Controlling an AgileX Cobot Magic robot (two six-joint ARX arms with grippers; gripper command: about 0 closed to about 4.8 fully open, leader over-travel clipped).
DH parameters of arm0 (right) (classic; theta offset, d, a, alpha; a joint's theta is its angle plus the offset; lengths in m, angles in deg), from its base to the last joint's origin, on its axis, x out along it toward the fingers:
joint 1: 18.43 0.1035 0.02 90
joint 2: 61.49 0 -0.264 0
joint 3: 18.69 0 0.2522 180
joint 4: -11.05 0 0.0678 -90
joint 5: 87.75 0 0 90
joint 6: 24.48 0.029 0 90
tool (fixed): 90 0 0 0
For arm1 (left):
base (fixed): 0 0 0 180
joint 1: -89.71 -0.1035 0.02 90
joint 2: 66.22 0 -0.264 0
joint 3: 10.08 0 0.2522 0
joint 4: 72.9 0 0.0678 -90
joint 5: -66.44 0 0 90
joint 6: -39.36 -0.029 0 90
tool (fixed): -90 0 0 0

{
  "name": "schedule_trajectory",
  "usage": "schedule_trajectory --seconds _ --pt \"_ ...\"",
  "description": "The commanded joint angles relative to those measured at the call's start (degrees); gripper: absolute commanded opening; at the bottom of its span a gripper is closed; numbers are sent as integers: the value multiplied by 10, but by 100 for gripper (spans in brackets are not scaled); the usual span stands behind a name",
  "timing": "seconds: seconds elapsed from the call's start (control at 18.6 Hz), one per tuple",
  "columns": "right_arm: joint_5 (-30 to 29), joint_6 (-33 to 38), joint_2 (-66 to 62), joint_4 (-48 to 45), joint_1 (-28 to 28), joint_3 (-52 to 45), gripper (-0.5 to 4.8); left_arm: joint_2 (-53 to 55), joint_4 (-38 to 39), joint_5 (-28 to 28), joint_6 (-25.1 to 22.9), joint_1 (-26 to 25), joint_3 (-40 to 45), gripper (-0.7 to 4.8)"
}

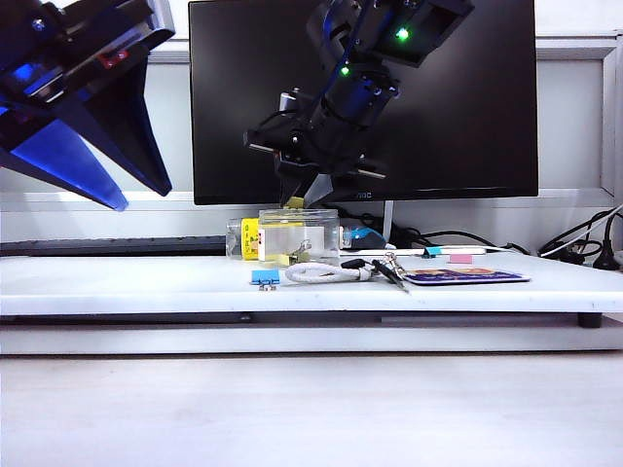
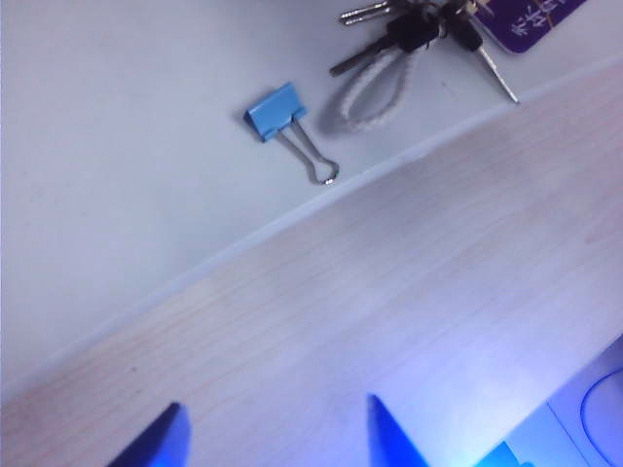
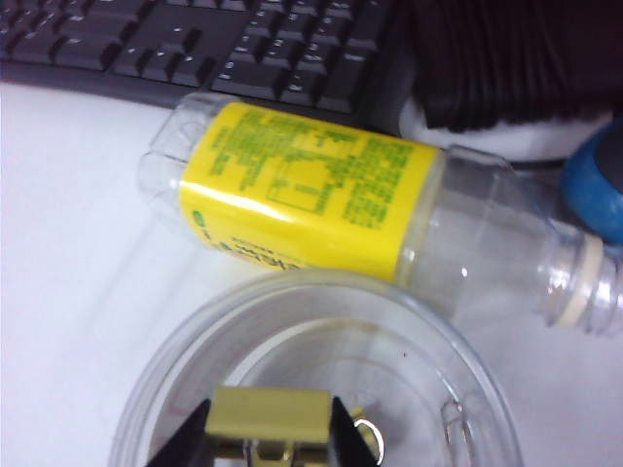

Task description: Pick up the clips with the largest number of clips of the same color on the table and place them in a round transparent plastic box.

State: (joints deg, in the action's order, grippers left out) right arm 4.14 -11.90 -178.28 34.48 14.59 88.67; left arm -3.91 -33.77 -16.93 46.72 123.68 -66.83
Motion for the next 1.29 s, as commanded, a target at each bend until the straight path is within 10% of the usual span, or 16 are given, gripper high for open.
schedule_trajectory --seconds 0.05,0.32,1.29 --pt "9 -19 -1 -18 1 3 148 -1 -13 0 0 1 0 247" --pt "5 -19 -8 -18 -1 3 223 -1 -13 0 0 1 0 247" --pt "-82 -118 253 64 -78 -35 196 -149 -123 -21 -119 -42 -1 247"
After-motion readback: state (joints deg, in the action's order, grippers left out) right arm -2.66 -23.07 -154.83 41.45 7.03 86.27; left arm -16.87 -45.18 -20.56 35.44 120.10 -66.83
